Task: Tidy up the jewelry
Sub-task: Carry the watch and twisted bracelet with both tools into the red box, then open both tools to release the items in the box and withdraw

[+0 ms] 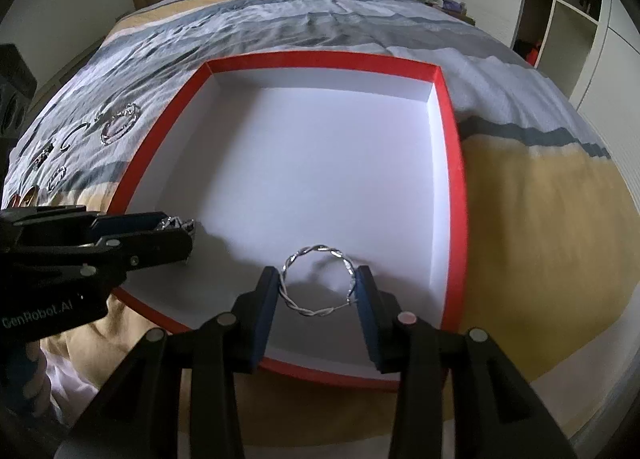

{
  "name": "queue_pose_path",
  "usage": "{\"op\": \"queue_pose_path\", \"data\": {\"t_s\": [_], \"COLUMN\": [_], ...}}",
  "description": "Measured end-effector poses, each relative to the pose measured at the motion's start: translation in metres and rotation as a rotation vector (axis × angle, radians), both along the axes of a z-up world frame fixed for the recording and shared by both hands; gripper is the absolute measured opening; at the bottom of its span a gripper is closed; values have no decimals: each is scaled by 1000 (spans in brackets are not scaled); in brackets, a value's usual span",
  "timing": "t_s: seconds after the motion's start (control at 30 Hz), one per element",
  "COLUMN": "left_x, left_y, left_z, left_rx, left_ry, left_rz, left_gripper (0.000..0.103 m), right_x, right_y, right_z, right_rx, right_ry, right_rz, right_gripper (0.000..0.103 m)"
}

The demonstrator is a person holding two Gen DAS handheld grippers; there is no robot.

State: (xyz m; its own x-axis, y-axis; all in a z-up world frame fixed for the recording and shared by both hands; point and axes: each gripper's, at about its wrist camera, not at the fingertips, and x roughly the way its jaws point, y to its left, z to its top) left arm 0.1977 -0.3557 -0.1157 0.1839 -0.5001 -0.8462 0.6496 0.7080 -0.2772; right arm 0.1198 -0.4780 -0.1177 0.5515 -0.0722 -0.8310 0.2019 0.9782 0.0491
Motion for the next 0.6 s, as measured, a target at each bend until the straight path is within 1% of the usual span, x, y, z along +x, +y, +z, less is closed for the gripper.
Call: {"op": "queue_pose_path", "data": {"t_s": [0.3, 0.47, 0.6], "left_x": [-18, -20, -21], "left_y": [6, 9, 13], "left_z": [-8, -8, -7], "left_rx": [51, 44, 25], "left_ry": [41, 89, 104], "left_rz": [47, 102, 116], "left_gripper": [25, 25, 25], "right_x": [-1, -1, 1], "right_y": [-3, -7, -8], "right_z": [0, 0, 0], "right_rx": [-20, -24, -18], "right_ry": [28, 48, 54], "right_rz": [55, 107, 128], "right_gripper": [38, 38, 38]}}
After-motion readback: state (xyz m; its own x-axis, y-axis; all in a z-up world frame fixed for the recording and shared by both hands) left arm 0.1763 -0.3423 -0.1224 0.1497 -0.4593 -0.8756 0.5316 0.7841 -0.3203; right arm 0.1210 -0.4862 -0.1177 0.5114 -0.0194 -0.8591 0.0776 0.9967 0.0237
